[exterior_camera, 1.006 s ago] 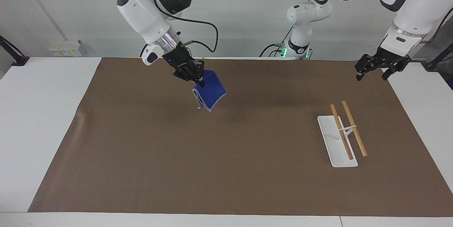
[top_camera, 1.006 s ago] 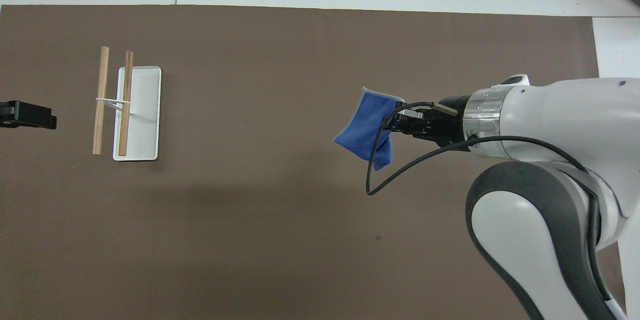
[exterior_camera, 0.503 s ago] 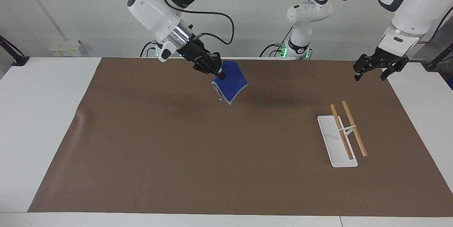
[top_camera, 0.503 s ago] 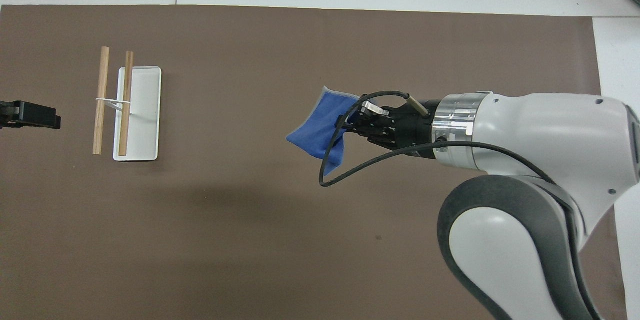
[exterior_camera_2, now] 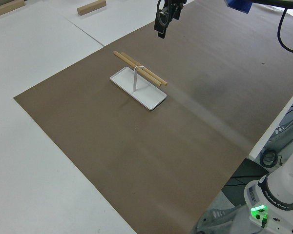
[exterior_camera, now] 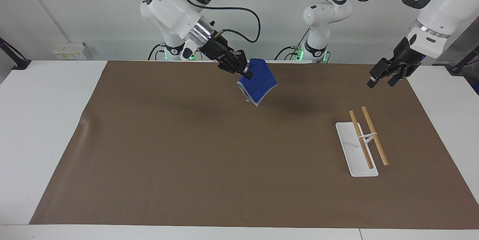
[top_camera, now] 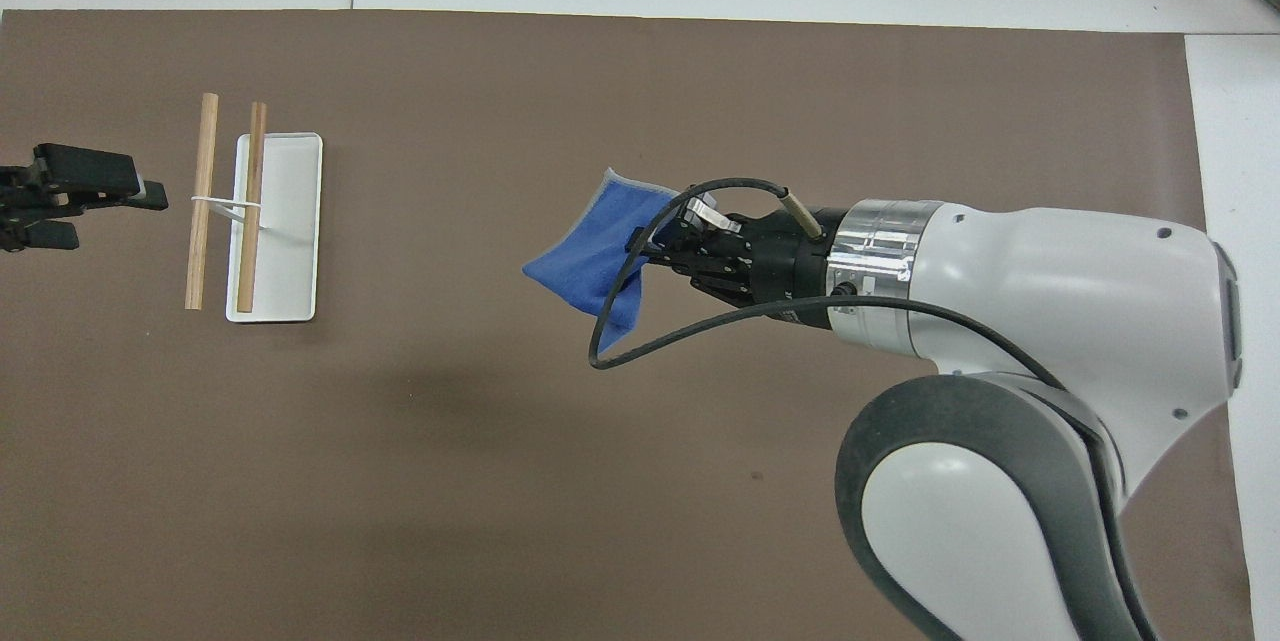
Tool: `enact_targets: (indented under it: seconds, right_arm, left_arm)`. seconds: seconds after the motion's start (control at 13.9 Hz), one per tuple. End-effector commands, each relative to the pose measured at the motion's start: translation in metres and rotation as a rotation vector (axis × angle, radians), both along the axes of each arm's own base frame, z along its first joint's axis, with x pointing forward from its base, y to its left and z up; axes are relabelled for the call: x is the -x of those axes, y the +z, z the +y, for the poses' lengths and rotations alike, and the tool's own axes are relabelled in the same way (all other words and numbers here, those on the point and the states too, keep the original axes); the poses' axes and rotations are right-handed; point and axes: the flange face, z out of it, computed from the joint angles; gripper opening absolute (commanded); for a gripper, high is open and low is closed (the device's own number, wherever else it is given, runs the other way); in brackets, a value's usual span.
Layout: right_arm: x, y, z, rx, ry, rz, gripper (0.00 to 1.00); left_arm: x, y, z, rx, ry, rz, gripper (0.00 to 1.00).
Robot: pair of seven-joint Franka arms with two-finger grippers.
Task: Right arm passes towel to left arm to hang
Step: 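Hold the towel with the right gripper while the left gripper approaches it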
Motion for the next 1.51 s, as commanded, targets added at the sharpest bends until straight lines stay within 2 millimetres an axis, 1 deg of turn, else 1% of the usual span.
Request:
enact_targets:
  seconds: [0.0,0.07,0.29,0.43,0.57,0.72,0.79,0.86,1.15,1.29,1.44]
  right_arm:
    - [-0.001,0.001,0.002,-0.032,-0.032,0.019,0.00]
    - [-0.001,0.002,0.003,-0.035,-0.034,0.023,0.00]
    - [0.001,0.002,0.006,-0.037,-0.038,0.034,0.00]
    - [0.003,0.006,0.005,-0.037,-0.030,0.034,0.00]
    - [0.004,0.006,0.005,-0.035,-0.030,0.033,0.00]
    - [0.004,0.006,0.004,-0.033,-0.027,0.032,0.00]
    - [0.003,0.005,0.004,-0.033,-0.027,0.033,0.00]
    - [0.003,0.005,0.004,-0.032,-0.026,0.032,0.00]
    - [0.003,0.005,0.001,-0.031,-0.018,0.038,0.00]
    - [0.002,0.005,-0.001,-0.030,-0.021,0.038,0.00]
    - [0.002,0.005,-0.001,-0.028,-0.018,0.038,0.00]
  left_arm:
    - [0.007,-0.006,-0.012,0.111,0.135,-0.007,1.00]
    - [0.010,-0.013,-0.021,0.139,0.176,-0.007,1.00]
    - [0.023,-0.027,-0.063,0.223,0.269,-0.002,1.00]
    - [0.030,-0.031,-0.102,0.266,0.340,0.022,1.00]
    - [0.037,-0.029,-0.141,0.325,0.417,0.031,1.00]
    - [0.041,-0.027,-0.174,0.399,0.503,0.024,1.00]
    - [0.046,-0.029,-0.192,0.423,0.535,0.018,1.00]
    - [0.049,-0.032,-0.205,0.439,0.556,0.013,1.00]
    - [0.061,-0.041,-0.236,0.455,0.576,0.047,1.00]
    - [0.070,-0.049,-0.250,0.461,0.598,0.069,1.00]
    - [0.075,-0.051,-0.257,0.469,0.644,0.103,1.00]
